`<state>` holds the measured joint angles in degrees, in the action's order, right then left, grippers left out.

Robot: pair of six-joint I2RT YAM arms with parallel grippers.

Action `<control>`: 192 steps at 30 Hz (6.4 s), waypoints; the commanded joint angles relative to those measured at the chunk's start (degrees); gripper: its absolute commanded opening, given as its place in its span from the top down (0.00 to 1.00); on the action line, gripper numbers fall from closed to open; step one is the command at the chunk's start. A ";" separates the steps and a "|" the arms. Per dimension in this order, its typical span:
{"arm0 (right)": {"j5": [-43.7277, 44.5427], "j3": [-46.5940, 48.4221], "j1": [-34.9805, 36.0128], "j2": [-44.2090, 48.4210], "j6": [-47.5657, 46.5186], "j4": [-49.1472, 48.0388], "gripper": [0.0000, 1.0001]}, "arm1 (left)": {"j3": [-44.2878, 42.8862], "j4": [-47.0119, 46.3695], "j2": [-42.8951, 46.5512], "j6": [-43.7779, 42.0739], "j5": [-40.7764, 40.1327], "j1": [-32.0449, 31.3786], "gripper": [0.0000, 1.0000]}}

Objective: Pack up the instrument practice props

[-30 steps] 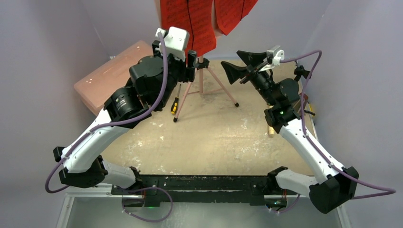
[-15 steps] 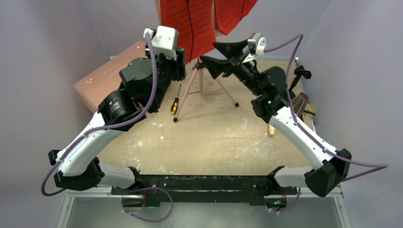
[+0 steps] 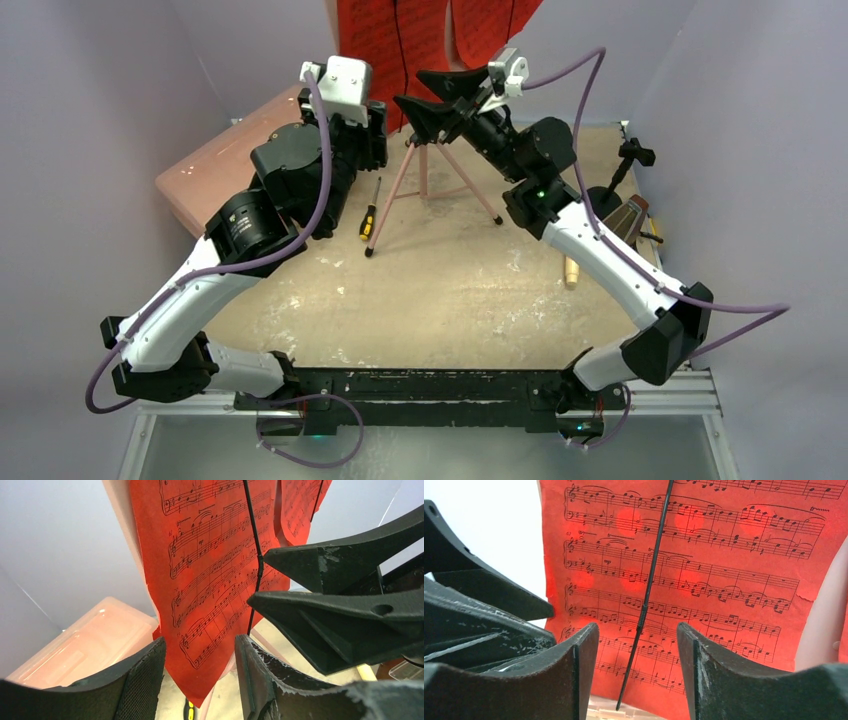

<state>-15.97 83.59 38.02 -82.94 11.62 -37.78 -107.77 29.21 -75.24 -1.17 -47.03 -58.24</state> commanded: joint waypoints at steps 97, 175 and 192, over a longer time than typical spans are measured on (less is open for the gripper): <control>9.33 -0.23 0.68 -1.19 -2.31 -1.88 0.55 | 2.48 47.26 21.85 22.84 -27.20 0.75 1.00; 4.36 -62.61 1.99 19.31 2.38 -19.21 0.03 | 32.96 26.59 -9.33 10.71 19.90 30.77 1.00; 8.36 -48.18 5.84 -19.90 8.29 -41.55 0.10 | 32.83 26.40 -5.22 10.10 21.12 30.97 1.00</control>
<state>-11.18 32.18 43.57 -97.43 18.04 -70.17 -74.72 56.71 -83.40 9.80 -26.74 -27.75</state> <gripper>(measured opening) 0.912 0.003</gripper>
